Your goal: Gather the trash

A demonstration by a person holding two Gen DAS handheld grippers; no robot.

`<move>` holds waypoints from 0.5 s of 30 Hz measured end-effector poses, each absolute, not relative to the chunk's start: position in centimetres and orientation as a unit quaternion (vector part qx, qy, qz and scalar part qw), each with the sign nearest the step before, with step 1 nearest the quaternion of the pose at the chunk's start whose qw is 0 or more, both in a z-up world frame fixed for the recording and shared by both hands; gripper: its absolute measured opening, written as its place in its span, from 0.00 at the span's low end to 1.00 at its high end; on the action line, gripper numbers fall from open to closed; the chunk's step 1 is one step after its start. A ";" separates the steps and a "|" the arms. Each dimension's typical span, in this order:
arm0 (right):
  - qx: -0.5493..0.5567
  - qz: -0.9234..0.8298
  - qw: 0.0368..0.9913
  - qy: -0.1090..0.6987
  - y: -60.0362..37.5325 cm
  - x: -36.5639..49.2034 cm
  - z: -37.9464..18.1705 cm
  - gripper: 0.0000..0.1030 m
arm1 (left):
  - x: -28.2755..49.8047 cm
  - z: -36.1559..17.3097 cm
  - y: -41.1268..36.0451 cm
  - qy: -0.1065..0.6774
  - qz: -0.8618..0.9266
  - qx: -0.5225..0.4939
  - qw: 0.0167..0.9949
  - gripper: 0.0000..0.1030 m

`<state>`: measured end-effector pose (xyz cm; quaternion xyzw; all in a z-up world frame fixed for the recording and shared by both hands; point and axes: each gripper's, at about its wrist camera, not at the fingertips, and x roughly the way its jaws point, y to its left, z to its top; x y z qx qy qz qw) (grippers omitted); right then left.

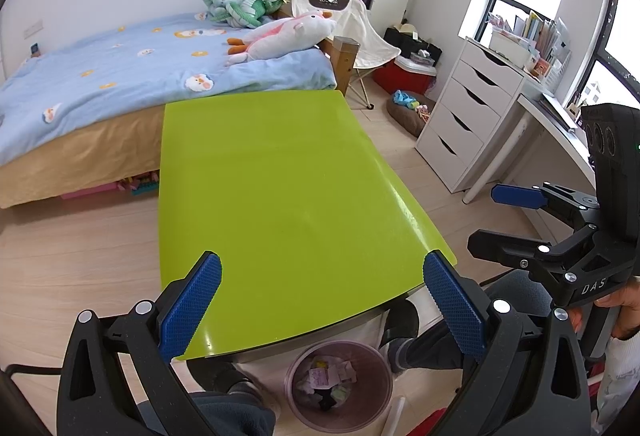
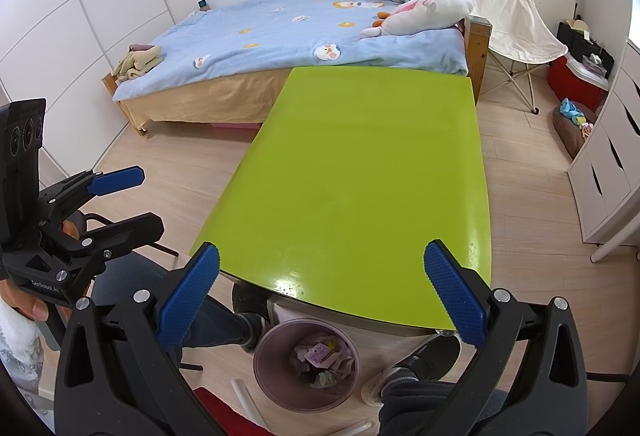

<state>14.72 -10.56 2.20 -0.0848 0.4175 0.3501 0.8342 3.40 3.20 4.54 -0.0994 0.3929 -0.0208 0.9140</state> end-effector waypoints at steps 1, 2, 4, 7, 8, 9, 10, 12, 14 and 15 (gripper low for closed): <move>-0.085 0.350 0.834 0.417 -10.6 14.7 2.2 0.97 | 3.4 4.6 3.2 0.393 -0.020 -0.099 0.914 0.94; -0.085 0.350 0.834 0.417 -10.6 14.7 2.2 0.97 | 3.4 4.5 3.2 0.393 -0.020 -0.099 0.914 0.94; -0.085 0.350 0.834 0.417 -10.6 14.7 2.2 0.97 | 3.3 4.4 3.3 0.394 -0.021 -0.099 0.913 0.94; -0.085 0.350 0.834 0.418 -10.6 14.8 2.2 0.97 | 3.3 4.2 3.3 0.395 -0.021 -0.100 0.913 0.94; -0.085 0.350 0.834 0.418 -10.6 14.7 2.2 0.97 | 3.3 4.2 3.3 0.395 -0.022 -0.100 0.913 0.94; -0.085 0.350 0.834 0.418 -10.6 14.7 2.2 0.97 | 3.3 4.2 3.3 0.395 -0.021 -0.099 0.913 0.94; -0.085 0.350 0.834 0.418 -10.6 14.7 2.2 0.97 | 3.2 4.2 3.3 0.395 -0.021 -0.099 0.913 0.94; -0.085 0.350 0.834 0.418 -10.6 14.8 2.2 0.97 | 3.3 4.2 3.4 0.396 -0.022 -0.100 0.913 0.94; -0.085 0.350 0.834 0.418 -10.6 14.7 2.2 0.97 | 3.3 4.2 3.4 0.396 -0.022 -0.099 0.913 0.94; -0.085 0.350 0.834 0.418 -10.6 14.8 2.2 0.97 | 3.2 4.2 3.4 0.396 -0.022 -0.099 0.913 0.94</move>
